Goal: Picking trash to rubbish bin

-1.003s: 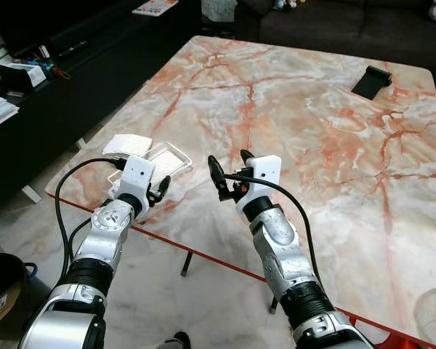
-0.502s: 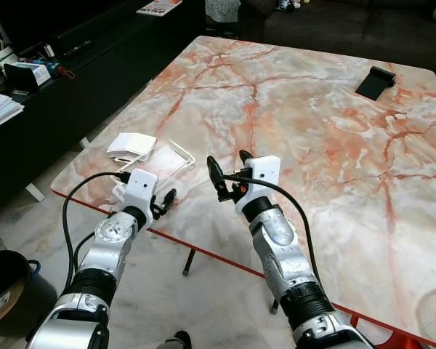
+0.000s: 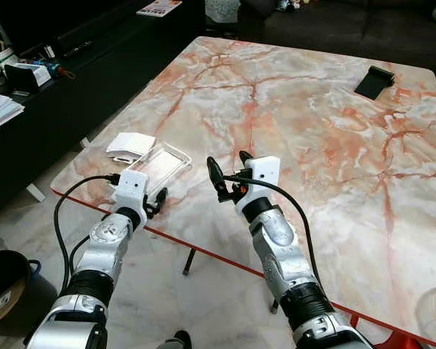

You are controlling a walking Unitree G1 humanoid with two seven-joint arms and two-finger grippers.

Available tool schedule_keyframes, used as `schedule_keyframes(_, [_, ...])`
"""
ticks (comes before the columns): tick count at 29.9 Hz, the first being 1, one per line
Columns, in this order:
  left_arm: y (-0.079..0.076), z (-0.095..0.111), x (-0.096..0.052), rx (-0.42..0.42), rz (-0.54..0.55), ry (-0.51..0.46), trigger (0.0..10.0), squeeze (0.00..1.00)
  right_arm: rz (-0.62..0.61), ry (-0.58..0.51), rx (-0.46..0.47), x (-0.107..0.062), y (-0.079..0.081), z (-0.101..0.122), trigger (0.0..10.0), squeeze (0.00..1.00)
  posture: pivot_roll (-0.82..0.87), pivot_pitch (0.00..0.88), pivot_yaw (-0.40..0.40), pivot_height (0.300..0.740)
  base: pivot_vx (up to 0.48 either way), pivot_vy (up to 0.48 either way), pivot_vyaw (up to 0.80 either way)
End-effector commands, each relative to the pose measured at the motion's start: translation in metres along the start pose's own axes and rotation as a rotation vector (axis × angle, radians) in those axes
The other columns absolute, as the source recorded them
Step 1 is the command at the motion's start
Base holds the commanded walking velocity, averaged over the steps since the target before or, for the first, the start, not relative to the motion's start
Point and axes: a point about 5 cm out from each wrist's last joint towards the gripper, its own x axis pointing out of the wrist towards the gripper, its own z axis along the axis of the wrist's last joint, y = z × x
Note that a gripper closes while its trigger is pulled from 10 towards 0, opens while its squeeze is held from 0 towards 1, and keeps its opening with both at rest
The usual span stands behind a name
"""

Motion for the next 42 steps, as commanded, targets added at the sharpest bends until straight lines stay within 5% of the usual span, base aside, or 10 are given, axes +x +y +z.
schedule_keyframes(1, [0.006,0.007,0.002,-0.008,0.011,-0.019,10.0,0.0,0.018,-0.002,0.024,0.001,0.009,-0.001,10.0,0.0,0.13,0.158,0.031,0.74,0.0,0.0,0.0])
schedule_keyframes(27, [0.0,-0.004,0.004,-0.02,-0.043,0.058,10.0,0.0,0.019,0.0,0.019,0.0,0.009,-0.001,10.0,0.0,0.12,0.153,0.036,0.74,0.0,0.0,0.0])
schedule_keyframes(30, [-0.001,-0.007,0.003,0.003,-0.046,0.08,9.2,0.0,0.02,0.0,0.02,0.0,0.009,-0.002,10.0,0.0,0.12,0.148,0.039,0.74,0.0,0.0,0.0])
schedule_keyframes(32, [-0.001,-0.009,0.003,0.012,-0.05,0.095,4.4,0.0,0.02,0.001,0.019,0.0,0.009,-0.002,10.0,0.0,0.12,0.145,0.04,0.74,0.0,0.0,0.0])
schedule_keyframes(33, [-0.001,-0.01,0.003,0.017,-0.053,0.102,4.4,0.0,0.02,0.001,0.019,0.0,0.009,-0.002,10.0,0.0,0.12,0.143,0.041,0.74,0.0,0.0,0.0])
schedule_keyframes(35, [-0.002,-0.012,0.002,0.03,-0.054,0.112,0.0,0.0,0.023,-0.001,0.018,0.0,0.01,-0.002,10.0,0.0,0.11,0.138,0.043,0.74,0.0,0.0,0.0])
schedule_keyframes(42, [-0.003,-0.011,0.002,0.033,-0.054,0.111,0.0,0.0,0.026,-0.003,0.016,0.0,0.01,-0.002,10.0,0.0,0.11,0.127,0.043,0.74,0.0,0.0,0.0])
